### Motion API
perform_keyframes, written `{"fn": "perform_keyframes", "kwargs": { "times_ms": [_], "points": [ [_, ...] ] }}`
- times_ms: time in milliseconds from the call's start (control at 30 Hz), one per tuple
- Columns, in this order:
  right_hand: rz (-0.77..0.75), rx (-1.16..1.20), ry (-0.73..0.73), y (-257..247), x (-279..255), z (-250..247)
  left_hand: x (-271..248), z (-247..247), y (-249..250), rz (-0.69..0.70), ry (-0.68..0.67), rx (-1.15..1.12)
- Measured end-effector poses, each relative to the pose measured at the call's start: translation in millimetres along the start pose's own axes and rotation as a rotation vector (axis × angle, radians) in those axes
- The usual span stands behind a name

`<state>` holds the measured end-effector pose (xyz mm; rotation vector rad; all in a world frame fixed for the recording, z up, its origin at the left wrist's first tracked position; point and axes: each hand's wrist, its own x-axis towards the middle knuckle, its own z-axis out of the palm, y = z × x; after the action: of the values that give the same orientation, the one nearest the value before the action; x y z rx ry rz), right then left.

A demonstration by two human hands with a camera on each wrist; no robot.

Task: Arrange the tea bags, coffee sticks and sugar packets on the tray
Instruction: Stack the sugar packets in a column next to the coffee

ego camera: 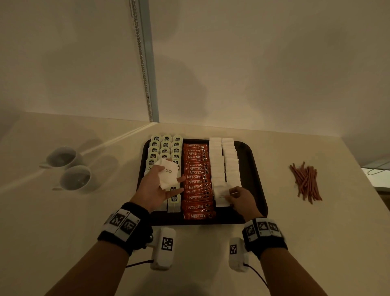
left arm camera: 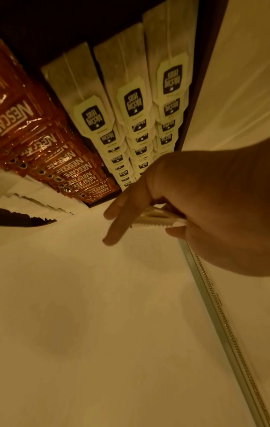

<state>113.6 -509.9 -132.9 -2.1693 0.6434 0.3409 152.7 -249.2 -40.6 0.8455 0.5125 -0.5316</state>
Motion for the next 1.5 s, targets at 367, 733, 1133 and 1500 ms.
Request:
{"fn": "perform_keyframes", "kwargs": {
  "times_ms": [367,733,1133,1500],
  "points": [
    [-0.107,-0.181,0.217,-12.4,-4.4,15.0,-3.7,10.9,-0.9,0.033,0.033,0.055],
    [-0.548,0.243,-0.124,-140.1,-36.8,0.5,0.3,27.3,1.2,0.192,0.037,0.369],
    [-0.303,0.697,-0.377,-125.3,-43.9,10.1,-0.6,25.3,8.0,0.470,0.090,0.568],
    [-0.374,0.735,-0.262,-124.1,-44.6,0.9,-1.8,27.8,3.0,0.456,0.042,0.584]
  ]
}}
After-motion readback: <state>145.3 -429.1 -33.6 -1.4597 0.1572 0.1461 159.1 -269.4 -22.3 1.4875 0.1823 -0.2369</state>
